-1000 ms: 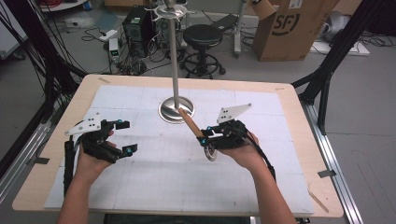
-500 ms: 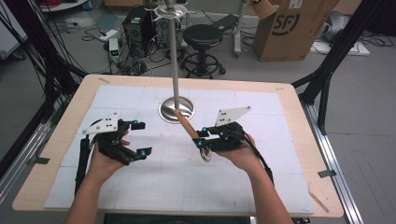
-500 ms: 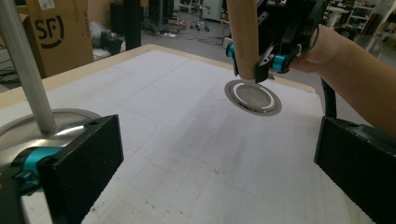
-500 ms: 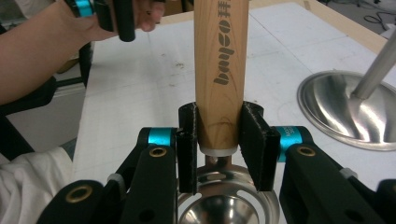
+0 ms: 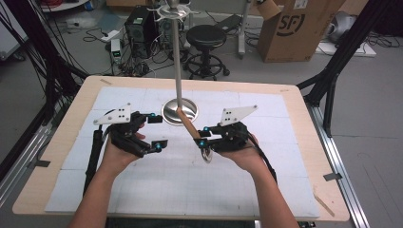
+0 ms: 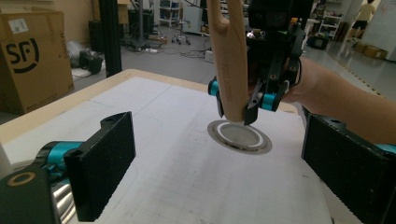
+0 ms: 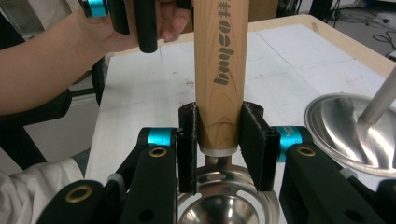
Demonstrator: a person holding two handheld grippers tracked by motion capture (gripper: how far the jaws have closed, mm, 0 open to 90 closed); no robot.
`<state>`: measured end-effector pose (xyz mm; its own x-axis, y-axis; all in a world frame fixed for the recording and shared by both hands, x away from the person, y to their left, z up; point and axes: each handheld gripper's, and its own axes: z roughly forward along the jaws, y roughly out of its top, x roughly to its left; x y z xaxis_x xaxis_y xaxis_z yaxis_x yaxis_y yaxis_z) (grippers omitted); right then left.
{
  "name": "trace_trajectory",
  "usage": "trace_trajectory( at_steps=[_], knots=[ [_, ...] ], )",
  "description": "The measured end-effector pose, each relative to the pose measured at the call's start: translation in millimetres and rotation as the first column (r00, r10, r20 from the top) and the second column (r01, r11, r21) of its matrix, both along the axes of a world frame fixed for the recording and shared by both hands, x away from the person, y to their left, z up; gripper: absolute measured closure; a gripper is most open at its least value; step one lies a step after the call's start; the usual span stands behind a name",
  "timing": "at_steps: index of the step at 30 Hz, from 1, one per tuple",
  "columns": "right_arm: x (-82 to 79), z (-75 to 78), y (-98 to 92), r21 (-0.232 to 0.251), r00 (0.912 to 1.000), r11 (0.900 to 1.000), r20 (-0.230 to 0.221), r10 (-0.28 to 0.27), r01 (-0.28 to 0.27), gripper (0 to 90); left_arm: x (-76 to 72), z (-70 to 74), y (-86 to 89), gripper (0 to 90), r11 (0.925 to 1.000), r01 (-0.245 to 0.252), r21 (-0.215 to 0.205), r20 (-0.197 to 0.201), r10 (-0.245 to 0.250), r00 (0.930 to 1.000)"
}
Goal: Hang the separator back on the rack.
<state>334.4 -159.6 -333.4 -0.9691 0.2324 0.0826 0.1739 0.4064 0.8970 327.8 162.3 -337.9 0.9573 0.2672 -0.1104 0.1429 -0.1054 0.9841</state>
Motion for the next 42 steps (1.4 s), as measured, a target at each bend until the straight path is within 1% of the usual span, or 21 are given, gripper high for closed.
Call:
trace_trajectory(
  at_steps=[3,5,12,15,20,24,26,30,33,34,35,36,38,42],
  knots=[
    [-0.6,2.0,3.3,0.003,0.9999,1.000,0.008,0.010,-0.010,69.2,1.5,3.8,-7.2,12.7,0.9997,0.023,-0.005,0.007,-0.023,0.9997],
    [-0.8,2.7,5.2,0.005,0.9998,1.000,0.013,0.016,-0.016,69.2,2.5,5.3,-11.6,15.5,0.9989,0.043,-0.016,0.004,-0.043,0.9991],
    [-1.8,1.7,10.3,0.003,0.9993,0.999,0.017,0.033,-0.033,69.2,5.9,9.3,-27.3,26.3,0.9958,0.091,-0.014,0.016,-0.091,0.9958],
    [-2.3,1.8,11.9,0.009,0.9988,0.999,0.018,0.045,-0.046,69.2,7.7,7.8,-31.9,30.3,0.9939,0.109,-0.015,-0.002,-0.110,0.9940],
    [-3.9,2.6,13.6,0.008,0.9981,0.998,0.027,0.055,-0.056,69.2,10.1,7.1,-32.3,39.4,0.9936,0.110,-0.028,-0.014,-0.110,0.9938],
    [-3.8,2.3,15.7,0.011,0.9978,0.998,0.024,0.062,-0.062,69.2,10.5,7.7,-33.4,45.3,0.9940,0.106,-0.027,-0.017,-0.107,0.9941],
    [-3.8,2.1,16.4,0.012,0.9979,0.998,0.022,0.062,-0.062,69.2,10.4,7.7,-34.6,49.0,0.9940,0.107,-0.024,-0.012,-0.107,0.9942],
    [-3.2,1.9,16.4,0.020,0.9981,0.998,0.015,0.060,-0.060,69.2,10.6,7.0,-35.8,52.9,0.9947,0.102,-0.017,-0.021,-0.102,0.9945],
    [-3.2,2.5,15.9,0.024,0.9979,0.998,0.019,0.061,-0.062,69.2,10.4,7.2,-36.3,57.9,0.9934,0.110,-0.033,-0.024,-0.110,0.9936],
    [-2.9,2.6,15.5,0.024,0.9977,0.998,0.025,0.064,-0.064,69.2,9.7,7.4,-36.7,60.8,0.9926,0.113,-0.043,-0.029,-0.115,0.9930],
    [-3.0,2.6,15.5,0.029,0.9976,0.997,0.020,0.067,-0.067,69.2,9.3,7.7,-36.7,64.0,0.9915,0.122,-0.045,-0.026,-0.124,0.9920],
    [-3.0,2.5,15.6,0.031,0.9976,0.997,0.020,0.066,-0.067,69.2,8.9,7.9,-37.0,66.2,0.9915,0.121,-0.046,-0.027,-0.123,0.9921],
    [-3.2,2.0,15.9,0.031,0.9974,0.997,0.022,0.068,-0.069,69.1,7.8,8.3,-37.6,67.2,0.9913,0.122,-0.051,-0.036,-0.124,0.9917],
    [-2.9,0.0,17.3,0.032,0.9970,0.997,0.017,0.075,-0.075,69.0,5.8,9.9,-37.6,67.8,0.9934,0.112,-0.022,-0.038,-0.113,0.9929]
  ],
)
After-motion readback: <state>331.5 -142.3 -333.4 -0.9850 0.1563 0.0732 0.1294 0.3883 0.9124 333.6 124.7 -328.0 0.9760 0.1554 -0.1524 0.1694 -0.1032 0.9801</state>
